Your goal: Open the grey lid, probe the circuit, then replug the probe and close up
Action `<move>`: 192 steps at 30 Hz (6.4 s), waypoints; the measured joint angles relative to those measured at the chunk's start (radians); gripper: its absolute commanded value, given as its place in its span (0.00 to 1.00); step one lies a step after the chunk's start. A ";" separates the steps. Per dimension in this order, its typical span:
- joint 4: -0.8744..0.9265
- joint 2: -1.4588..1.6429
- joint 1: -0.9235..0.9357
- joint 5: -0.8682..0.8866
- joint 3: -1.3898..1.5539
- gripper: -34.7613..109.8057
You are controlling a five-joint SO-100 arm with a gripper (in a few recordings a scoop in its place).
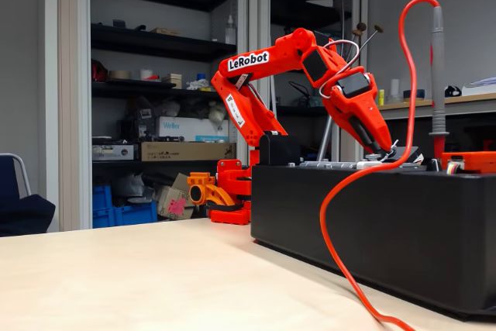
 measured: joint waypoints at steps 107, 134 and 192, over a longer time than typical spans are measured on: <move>0.160 -0.091 0.686 -0.204 -0.388 0.45; 0.153 -0.239 0.310 0.402 -0.606 0.40; 0.000 -0.676 0.219 0.784 -0.801 0.37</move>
